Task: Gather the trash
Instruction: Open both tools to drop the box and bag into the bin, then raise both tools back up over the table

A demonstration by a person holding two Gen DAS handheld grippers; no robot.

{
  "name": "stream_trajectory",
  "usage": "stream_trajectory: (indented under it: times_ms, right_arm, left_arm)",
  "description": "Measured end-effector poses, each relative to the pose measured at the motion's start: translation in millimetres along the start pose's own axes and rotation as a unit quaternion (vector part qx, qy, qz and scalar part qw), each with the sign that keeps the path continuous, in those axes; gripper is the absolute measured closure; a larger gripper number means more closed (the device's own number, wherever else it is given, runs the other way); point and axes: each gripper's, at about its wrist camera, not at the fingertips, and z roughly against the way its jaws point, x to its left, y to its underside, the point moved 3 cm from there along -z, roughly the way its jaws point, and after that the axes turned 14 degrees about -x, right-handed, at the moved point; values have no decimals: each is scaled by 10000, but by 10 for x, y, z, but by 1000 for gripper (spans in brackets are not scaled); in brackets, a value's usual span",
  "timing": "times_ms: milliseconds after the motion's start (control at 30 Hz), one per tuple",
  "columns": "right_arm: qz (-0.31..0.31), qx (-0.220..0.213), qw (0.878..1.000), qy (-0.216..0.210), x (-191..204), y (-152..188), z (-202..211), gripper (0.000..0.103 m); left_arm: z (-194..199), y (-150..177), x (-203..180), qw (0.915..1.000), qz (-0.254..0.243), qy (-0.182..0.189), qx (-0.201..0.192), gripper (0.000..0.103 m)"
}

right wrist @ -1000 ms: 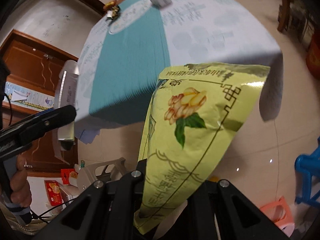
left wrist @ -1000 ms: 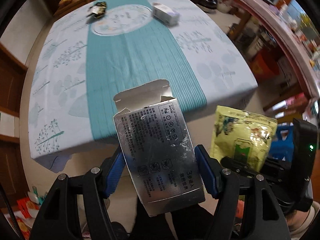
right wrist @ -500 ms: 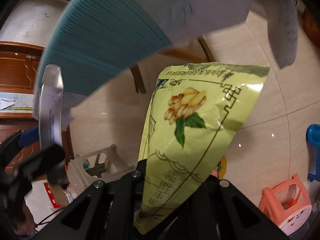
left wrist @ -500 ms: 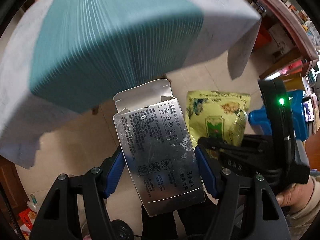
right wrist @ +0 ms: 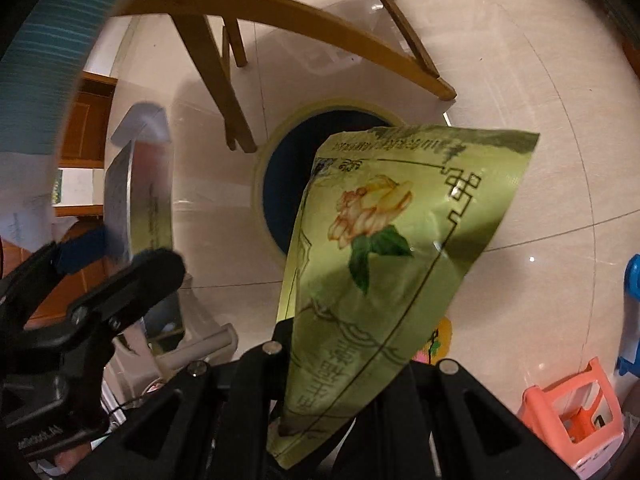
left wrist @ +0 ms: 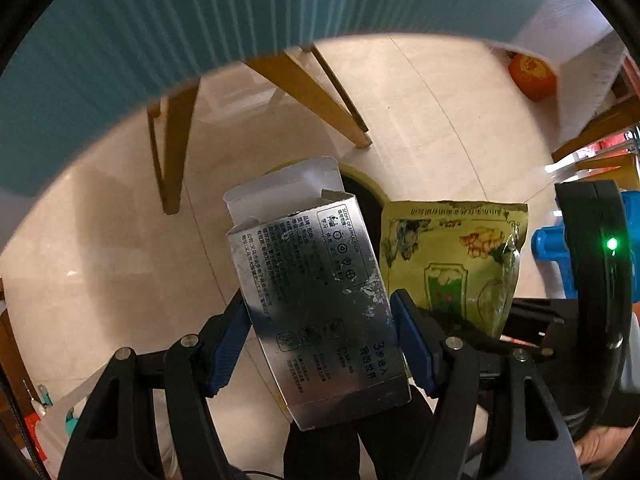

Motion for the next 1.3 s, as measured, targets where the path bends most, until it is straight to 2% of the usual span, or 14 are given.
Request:
stream_trajectory:
  times_ms: [100, 300, 367, 467, 567, 633, 700, 833, 900, 1133, 1300]
  right_arm:
    - [-44, 17, 10000, 51, -56, -45, -225, 93]
    - [-57, 111, 9999, 117, -128, -55, -554, 91]
    - [-35, 159, 9998, 107, -123, -48, -617, 89]
    - [10, 179, 9998, 69, -99, -65, -688, 88]
    - [32, 154, 9999, 40, -88, -108, -746, 78]
    - [58, 51, 10000, 42, -86, -145, -752, 57]
    - [24, -58, 10000, 14, -70, -181, -719, 51]
    - [-62, -140, 9999, -63, -78, -235, -711, 50]
    - [-93, -132, 9999, -49, -59, -236, -682, 44]
    - [-288, -342, 9989, -130, -19, -243, -432, 42]
    - [-543, -613, 9963, -248, 64, -224, -30, 41]
  left_arm:
    - [-220, -20, 39, 10000, -19, 35, -5, 33]
    - [-415, 8, 154, 9999, 151, 18, 80, 30]
    - [-428, 9, 219, 9998, 193, -62, 48, 18]
    - [-477, -22, 312, 9993, 354, -148, -10, 7]
    - [-438, -25, 381, 9984, 509, -262, -33, 6]
    - [-393, -16, 425, 9979, 574, -312, -51, 6]
    - [-374, -31, 471, 9973, 640, -356, -68, 6]
    - [-309, -14, 541, 9965, 736, -393, -73, 6]
    - [-286, 16, 559, 9961, 778, -404, -82, 6]
    - [-7, 36, 534, 9952, 896, -363, -145, 6]
    - [406, 33, 486, 9950, 929, -314, -182, 6]
